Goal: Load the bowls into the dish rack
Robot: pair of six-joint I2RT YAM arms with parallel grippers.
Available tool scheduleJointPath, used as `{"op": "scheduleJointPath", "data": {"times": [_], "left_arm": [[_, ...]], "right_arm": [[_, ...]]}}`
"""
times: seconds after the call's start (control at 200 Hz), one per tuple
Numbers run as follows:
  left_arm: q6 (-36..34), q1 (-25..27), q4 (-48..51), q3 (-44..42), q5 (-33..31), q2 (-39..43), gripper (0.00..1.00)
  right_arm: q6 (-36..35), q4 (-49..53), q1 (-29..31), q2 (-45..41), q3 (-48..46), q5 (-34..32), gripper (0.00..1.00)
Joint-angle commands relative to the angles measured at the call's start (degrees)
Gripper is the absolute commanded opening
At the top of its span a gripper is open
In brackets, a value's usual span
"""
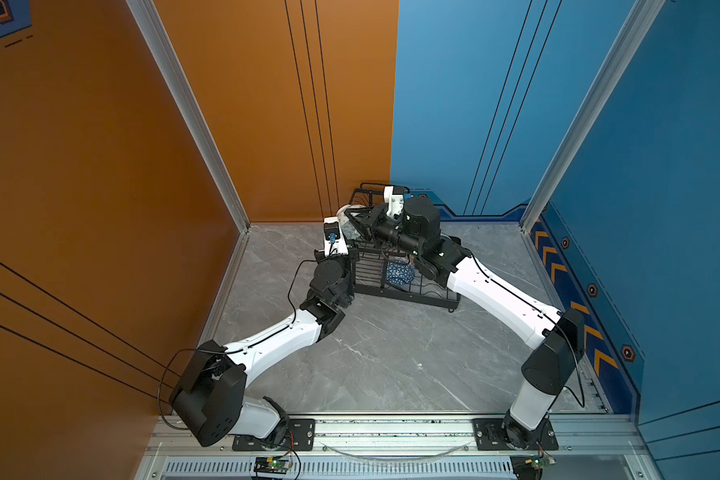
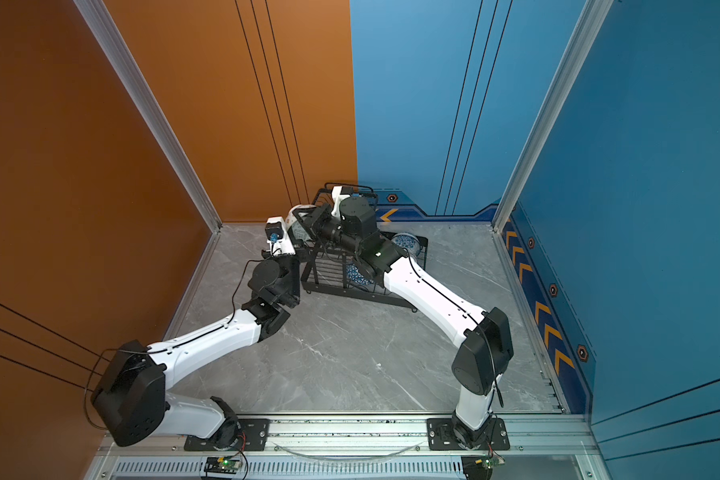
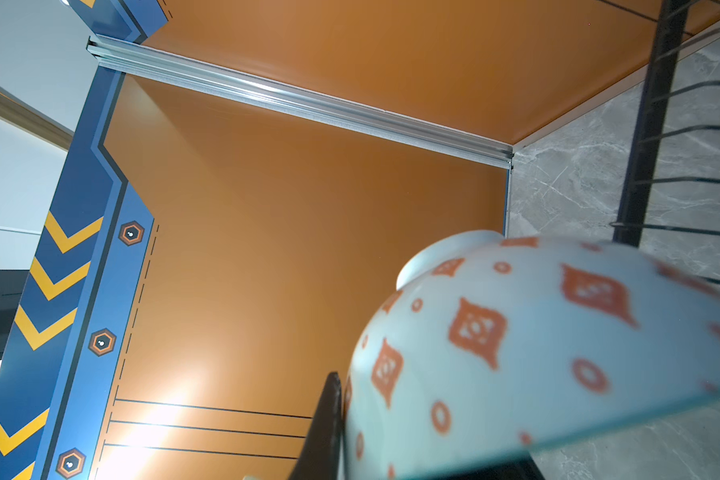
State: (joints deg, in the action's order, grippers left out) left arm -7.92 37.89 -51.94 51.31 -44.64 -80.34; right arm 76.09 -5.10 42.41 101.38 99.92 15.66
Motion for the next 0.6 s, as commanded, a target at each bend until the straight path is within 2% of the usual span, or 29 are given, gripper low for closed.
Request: {"op": "scheduleJointPath", "data": {"times": [0.0, 0.07, 0.19, 0.285, 0.345, 0.395, 0.43, 0.5, 0.545, 0.596], "left_arm": [[-2.5, 1.1, -2.1, -0.9, 2.4, 2.5, 0.04], [-2.2, 1.1, -2.1, -1.3, 2.1, 3.0, 0.10], [-1.7, 1.1, -2.1, -2.2, 1.6, 4.0, 0.27], [-1.1, 1.0, -2.0, -3.2, 1.3, 5.2, 0.33], [-0.8, 1.1, -1.9, -3.8, 1.2, 6.0, 0.45], [-0.4, 1.1, -1.9, -4.4, 1.2, 6.7, 0.50], [-0.2, 1.2, -1.8, -4.8, 1.2, 7.3, 0.57], [0.1, 1.4, -1.8, -5.6, 0.7, 8.5, 0.78], [0.5, 1.8, -1.8, -6.3, 0.2, 9.4, 0.99], [0.8, 2.0, -1.5, -7.1, -0.2, 10.7, 0.98]], "right_arm": [[-5.3, -0.2, -1.5, -0.4, 1.4, -2.7, 0.00], [-5.7, -0.1, -1.6, -0.5, 1.3, -3.0, 0.00], [-5.9, -0.3, -1.8, -0.7, 1.3, -3.1, 0.00], [-6.0, -0.9, -1.8, -0.9, 1.3, -3.0, 0.00], [-6.1, -1.0, -1.8, -0.9, 1.5, -3.1, 0.00], [-6.3, -0.9, -1.8, -0.8, 2.0, -3.3, 0.00], [-6.5, -0.6, -1.8, -0.8, 2.3, -3.4, 0.00], [-6.7, -0.7, -3.1, -0.7, 2.7, -3.5, 0.00], [-6.8, -0.8, -3.7, -0.7, 2.6, -3.5, 0.00], [-7.0, -1.2, -3.9, -0.9, 2.7, -3.5, 0.00]]}}
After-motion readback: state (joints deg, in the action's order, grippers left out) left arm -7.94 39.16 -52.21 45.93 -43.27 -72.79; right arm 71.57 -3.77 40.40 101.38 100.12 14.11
